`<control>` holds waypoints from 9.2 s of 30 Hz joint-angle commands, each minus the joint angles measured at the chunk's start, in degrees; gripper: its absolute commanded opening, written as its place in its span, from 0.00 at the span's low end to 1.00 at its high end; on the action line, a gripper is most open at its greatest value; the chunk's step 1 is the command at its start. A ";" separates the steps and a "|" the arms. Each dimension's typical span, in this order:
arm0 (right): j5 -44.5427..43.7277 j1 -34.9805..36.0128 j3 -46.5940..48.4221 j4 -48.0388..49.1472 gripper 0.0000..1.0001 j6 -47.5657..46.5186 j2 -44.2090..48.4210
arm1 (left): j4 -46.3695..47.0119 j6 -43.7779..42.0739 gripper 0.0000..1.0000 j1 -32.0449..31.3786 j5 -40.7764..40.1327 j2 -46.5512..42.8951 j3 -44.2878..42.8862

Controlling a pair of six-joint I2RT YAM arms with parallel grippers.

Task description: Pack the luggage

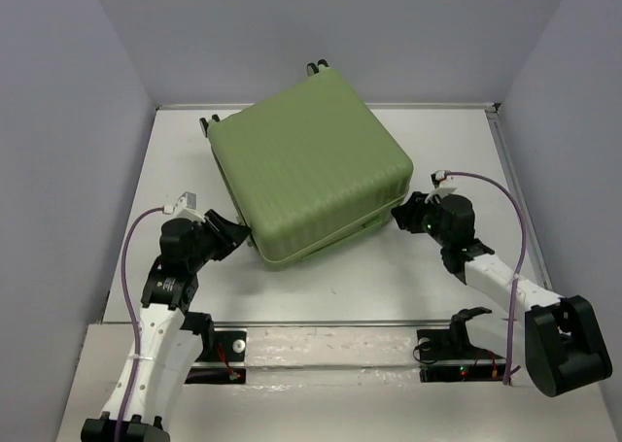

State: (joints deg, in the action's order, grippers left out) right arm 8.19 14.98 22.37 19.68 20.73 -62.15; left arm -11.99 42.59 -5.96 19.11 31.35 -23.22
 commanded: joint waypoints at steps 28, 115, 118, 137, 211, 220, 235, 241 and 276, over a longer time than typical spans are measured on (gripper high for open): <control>7.81 -0.39 3.82 11.34 0.07 -3.95 1.42 | -4.88 -2.42 0.28 -0.37 4.35 -3.49 -2.97; -34.11 65.88 2.50 -15.20 0.21 20.14 6.78 | 43.45 21.21 0.98 12.02 17.63 81.23 -56.58; -33.85 65.88 1.45 -15.29 0.24 20.93 8.27 | 47.31 23.23 0.90 11.15 17.54 82.64 -56.85; -39.30 64.74 4.26 -26.09 0.56 25.76 10.20 | 41.27 27.29 0.06 10.97 16.22 66.83 -67.02; 16.60 19.56 -2.86 3.51 0.46 -1.83 5.12 | 6.72 2.93 0.22 13.18 7.97 -7.44 3.97; 13.96 19.56 -3.82 10.19 0.48 -6.05 0.54 | 8.21 11.99 0.14 -7.38 0.59 -12.90 11.71; 20.29 19.56 -3.47 16.44 0.45 -6.14 -3.86 | 20.59 12.52 0.19 -31.13 -17.79 2.21 10.22; 20.91 19.56 -3.83 16.71 0.45 -6.58 -1.75 | 24.12 12.08 0.28 -33.86 -17.80 5.56 9.78; 22.31 20.09 1.01 17.22 0.19 -9.05 -5.00 | 27.10 12.61 0.30 -46.07 -23.24 13.38 3.45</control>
State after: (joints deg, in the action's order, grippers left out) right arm 30.70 34.61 20.99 29.61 11.29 -65.39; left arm 10.09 55.42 -51.37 -2.70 44.25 -16.45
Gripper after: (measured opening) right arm 0.279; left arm 0.302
